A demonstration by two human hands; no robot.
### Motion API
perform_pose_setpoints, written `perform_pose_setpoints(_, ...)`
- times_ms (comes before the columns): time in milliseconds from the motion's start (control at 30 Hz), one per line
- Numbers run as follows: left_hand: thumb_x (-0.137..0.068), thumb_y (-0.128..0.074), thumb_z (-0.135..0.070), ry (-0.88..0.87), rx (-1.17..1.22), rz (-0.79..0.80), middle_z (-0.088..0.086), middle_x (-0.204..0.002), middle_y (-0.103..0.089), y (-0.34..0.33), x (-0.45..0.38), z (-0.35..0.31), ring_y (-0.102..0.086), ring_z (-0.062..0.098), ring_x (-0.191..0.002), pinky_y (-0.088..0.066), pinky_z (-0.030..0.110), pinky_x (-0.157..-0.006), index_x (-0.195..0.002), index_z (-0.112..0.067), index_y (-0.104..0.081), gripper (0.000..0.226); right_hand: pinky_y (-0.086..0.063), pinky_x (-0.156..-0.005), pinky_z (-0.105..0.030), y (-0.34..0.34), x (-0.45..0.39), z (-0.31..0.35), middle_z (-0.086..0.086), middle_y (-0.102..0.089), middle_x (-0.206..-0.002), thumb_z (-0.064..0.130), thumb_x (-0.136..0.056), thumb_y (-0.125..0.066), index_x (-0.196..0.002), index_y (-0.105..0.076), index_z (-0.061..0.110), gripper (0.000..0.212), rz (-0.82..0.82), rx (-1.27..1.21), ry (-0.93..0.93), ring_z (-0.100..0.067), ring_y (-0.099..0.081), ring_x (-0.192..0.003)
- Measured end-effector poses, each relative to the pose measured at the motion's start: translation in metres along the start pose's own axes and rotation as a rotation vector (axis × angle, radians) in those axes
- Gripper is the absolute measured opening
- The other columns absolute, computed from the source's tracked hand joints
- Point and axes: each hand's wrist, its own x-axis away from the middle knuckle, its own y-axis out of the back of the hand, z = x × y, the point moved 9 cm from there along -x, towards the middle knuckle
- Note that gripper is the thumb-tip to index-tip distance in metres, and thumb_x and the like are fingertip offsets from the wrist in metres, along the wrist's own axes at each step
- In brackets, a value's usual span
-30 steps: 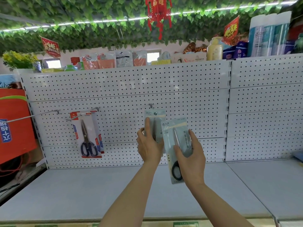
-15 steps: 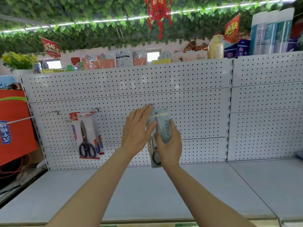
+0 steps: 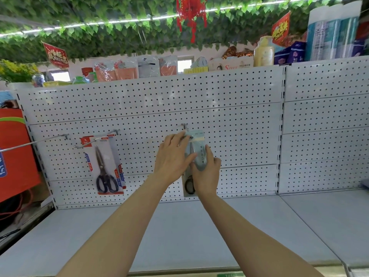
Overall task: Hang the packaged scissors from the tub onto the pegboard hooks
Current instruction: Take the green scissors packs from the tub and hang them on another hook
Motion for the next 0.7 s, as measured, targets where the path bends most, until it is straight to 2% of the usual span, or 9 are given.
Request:
perform_pose_setpoints(167, -0.095, -0.047, -0.053, 0.030, -0.010, 0.020, -0.002, -0.156, -0.030, -0.004, -0.003, 0.002, -0.023, 0.020, -0.140, -0.026, 0.037, -0.112, -0.148, -0.019, -0.038, 0.064, -0.044, -0.078, -0.023, -0.006, -0.013, -0.006, -0.002, -0.035, -0.115, 0.025, -0.085, -0.069, -0.145, -0.035, 0.031, 0.070, 0.022, 0.038, 0.009, -0.019, -0.052, -0.096)
perform_pose_setpoints(233, -0.095, -0.047, -0.052, 0.031, -0.002, 0.021, -0.003, -0.157, -0.029, -0.003, -0.003, 0.001, -0.023, 0.020, -0.140, -0.027, 0.038, -0.112, -0.148, -0.019, -0.037, 0.064, -0.045, -0.079, -0.025, -0.005, -0.014, -0.007, -0.001, -0.036, -0.115, 0.023, -0.084, -0.070, -0.146, -0.034, 0.030, 0.072, 0.044, 0.043, -0.010, -0.018, -0.052, -0.097)
perform_pose_setpoints(300, -0.095, -0.048, -0.052, 0.034, 0.011, 0.030, -0.003, -0.157, -0.028, -0.001, -0.001, -0.001, -0.024, 0.020, -0.140, -0.028, 0.039, -0.112, -0.148, -0.019, -0.037, 0.064, -0.049, -0.082, -0.032, 0.000, -0.013, -0.004, -0.003, -0.040, -0.120, 0.030, -0.085, -0.069, -0.147, -0.033, 0.027, 0.072, 0.044, 0.118, 0.014, -0.021, -0.053, -0.104)
perform_pose_setpoints(400, -0.094, -0.049, -0.052, 0.034, 0.015, 0.021, 0.000, -0.158, -0.028, 0.007, 0.005, -0.003, -0.025, 0.022, -0.141, -0.028, 0.042, -0.114, -0.147, -0.019, -0.039, 0.063, -0.045, -0.094, -0.041, 0.020, -0.008, 0.011, -0.007, -0.045, -0.136, 0.037, -0.086, -0.066, -0.147, -0.033, 0.018, 0.072, 0.022, 0.299, 0.118, -0.023, -0.045, -0.121)
perform_pose_setpoints(467, -0.094, -0.051, -0.052, 0.039, 0.010, -0.003, 0.002, -0.158, -0.029, 0.016, 0.013, -0.006, -0.026, 0.024, -0.142, -0.026, 0.042, -0.114, -0.146, -0.019, -0.039, 0.063, -0.040, -0.102, -0.040, 0.039, -0.001, 0.025, -0.007, -0.045, -0.141, 0.035, -0.086, -0.065, -0.146, -0.035, 0.014, 0.070, 0.011, 0.387, 0.204, -0.023, -0.042, -0.126)
perform_pose_setpoints(567, -0.092, -0.053, -0.051, 0.042, -0.006, -0.035, 0.003, -0.156, -0.031, 0.037, 0.026, -0.016, -0.027, 0.025, -0.142, -0.023, 0.043, -0.114, -0.146, -0.018, -0.039, 0.065, -0.034, -0.104, -0.039, 0.071, 0.017, 0.052, -0.008, -0.050, -0.138, 0.029, -0.086, -0.067, -0.143, -0.040, 0.009, 0.066, -0.001, 0.517, 0.396, -0.026, -0.044, -0.127)
perform_pose_setpoints(700, -0.090, -0.060, -0.045, -0.016, -0.052, -0.068, 0.007, -0.152, -0.038, 0.068, 0.048, -0.053, -0.032, 0.030, -0.139, -0.025, 0.046, -0.113, -0.144, -0.012, -0.041, 0.066, -0.041, -0.101, -0.045, 0.120, 0.040, 0.081, -0.011, -0.057, -0.129, 0.028, -0.081, -0.072, -0.136, -0.048, 0.005, 0.064, -0.015, 0.648, 0.618, -0.031, -0.051, -0.120)
